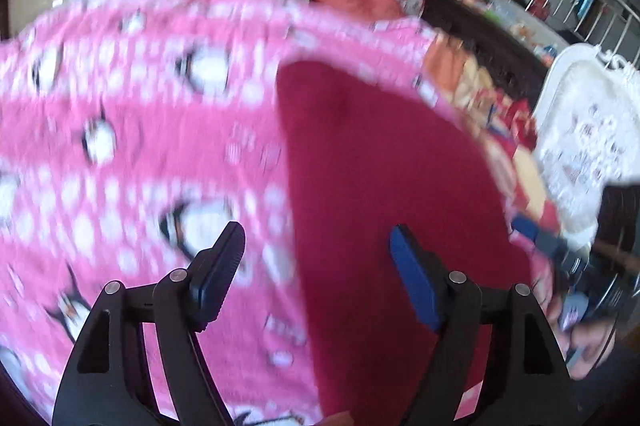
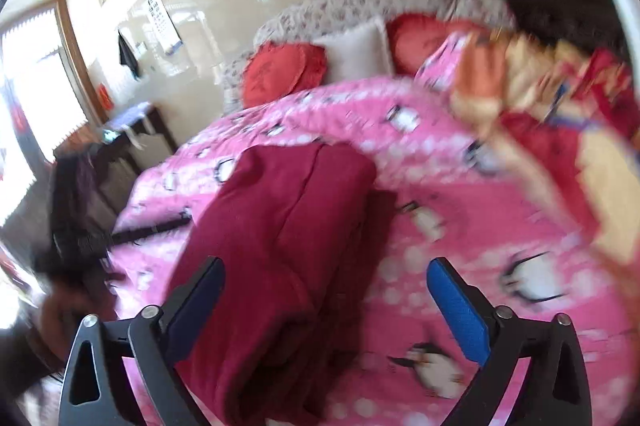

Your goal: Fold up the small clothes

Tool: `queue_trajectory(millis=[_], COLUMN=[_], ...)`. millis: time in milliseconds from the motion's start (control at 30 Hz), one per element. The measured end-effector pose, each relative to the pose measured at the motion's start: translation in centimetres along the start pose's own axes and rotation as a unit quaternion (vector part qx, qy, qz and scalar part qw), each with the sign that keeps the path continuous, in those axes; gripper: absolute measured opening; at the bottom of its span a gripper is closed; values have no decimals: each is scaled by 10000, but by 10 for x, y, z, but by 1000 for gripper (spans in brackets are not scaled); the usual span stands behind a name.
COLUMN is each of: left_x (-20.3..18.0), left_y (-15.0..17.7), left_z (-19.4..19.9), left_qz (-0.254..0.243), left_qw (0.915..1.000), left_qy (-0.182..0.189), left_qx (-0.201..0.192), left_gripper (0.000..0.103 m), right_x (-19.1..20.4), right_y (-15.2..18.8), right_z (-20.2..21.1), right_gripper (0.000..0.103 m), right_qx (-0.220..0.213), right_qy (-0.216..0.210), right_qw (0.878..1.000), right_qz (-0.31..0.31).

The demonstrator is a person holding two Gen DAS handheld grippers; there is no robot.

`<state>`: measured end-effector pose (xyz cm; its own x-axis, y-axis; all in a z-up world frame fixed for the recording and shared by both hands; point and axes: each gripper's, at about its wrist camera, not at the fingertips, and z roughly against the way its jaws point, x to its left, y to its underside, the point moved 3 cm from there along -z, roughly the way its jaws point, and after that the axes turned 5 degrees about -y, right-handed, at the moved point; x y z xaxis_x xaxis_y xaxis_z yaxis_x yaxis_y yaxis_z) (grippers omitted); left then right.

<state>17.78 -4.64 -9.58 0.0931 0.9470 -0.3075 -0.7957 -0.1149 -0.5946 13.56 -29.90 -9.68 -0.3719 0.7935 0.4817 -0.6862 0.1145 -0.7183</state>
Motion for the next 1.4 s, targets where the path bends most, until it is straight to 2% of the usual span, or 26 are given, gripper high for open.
queue_trajectory(millis=[33, 67, 100, 133, 167, 233, 267, 300, 333, 367, 400, 467, 533, 600, 700, 767, 867, 1000, 1100, 1133, 1300, 1400], left_x=[3, 6, 8, 9, 8, 7, 6, 6, 6, 5, 3, 1, -1, -3, -1, 15, 46, 84, 97, 99, 102, 105], left_y=[4, 5, 6, 5, 5, 6, 7, 9, 9, 10, 11, 10, 7, 4, 0, -4, -12, -14, -9, -4, 3, 8], left_z=[-2, -3, -5, -9, -16, -19, -20, -20, -20, -21, -22, -20, -15, -1, 33, 59, 79, 77, 48, 39, 46, 73], left_qz=[127, 322, 507, 684, 803, 810, 817, 841, 874, 915, 940, 955, 1042, 990, 807, 790, 734, 885, 1033, 1078, 1219, 1079], left_qw=[9998, 9991, 9978, 9956, 9927, 9910, 9899, 9885, 9869, 9840, 9823, 9829, 9825, 9848, 9903, 9913, 9941, 9949, 9941, 9938, 9922, 9941], left_qy=[122, 276, 434, 621, 853, 1018, 1120, 1220, 1317, 1483, 1567, 1521, 1506, 1410, 1130, 1015, 718, 411, 319, 261, 267, 77], left_qx=[5, 5, 59, 144, 281, 299, 305, 314, 321, 363, 418, 407, 334, 202, -84, -275, -346, -258, -3, 116, 60, -120], left_gripper=[76, 76, 75, 75, 75, 76, 76, 75, 75, 74, 64, 53, 41, 38, 38, 38, 39, 40, 42, 47, 54, 57], right_x=[-4, -9, -18, -25, -31, -45, -48, -47, -45, -44, -44, -49, -47, -34, -8, 11, 39, 65, 59, 54, 51, 57], right_y=[-1, -2, -3, -3, -2, 4, 4, 4, 4, 5, 8, 12, 10, 5, -7, -10, -10, 0, 12, 15, 9, 3], right_z=[-12, -22, -32, -39, -45, -59, -58, -56, -55, -54, -54, -57, -53, -46, -41, -44, -71, -110, -132, -135, -110, -67], right_gripper=[91, 88, 87, 87, 87, 87, 88, 81, 71, 69, 63, 57, 46, 42, 41, 41, 41, 41, 45, 46, 49, 49], right_qx=[90, 124, 175, 211, 260, 516, 436, 381, 383, 385, 409, 501, 413, 337, 208, 152, 217, 444, 585, 642, 503, 183], right_qy=[-205, -146, -14, -73, -192, -468, -629, -794, -1024, -1087, -1113, -1103, -1113, -1090, -1337, -1566, -1930, -1927, -1615, -1511, -1481, -1438], right_qw=[9996, 9995, 9992, 9983, 9971, 9917, 9901, 9892, 9871, 9867, 9865, 9851, 9845, 9857, 9835, 9795, 9698, 9686, 9707, 9706, 9715, 9772], right_qz=[-147, -241, -363, -537, -686, -1083, -1177, -1176, -1168, -1150, -1129, -1225, -1294, -1237, -1198, -1256, -1473, -1508, -1680, -1763, -1784, -1549])
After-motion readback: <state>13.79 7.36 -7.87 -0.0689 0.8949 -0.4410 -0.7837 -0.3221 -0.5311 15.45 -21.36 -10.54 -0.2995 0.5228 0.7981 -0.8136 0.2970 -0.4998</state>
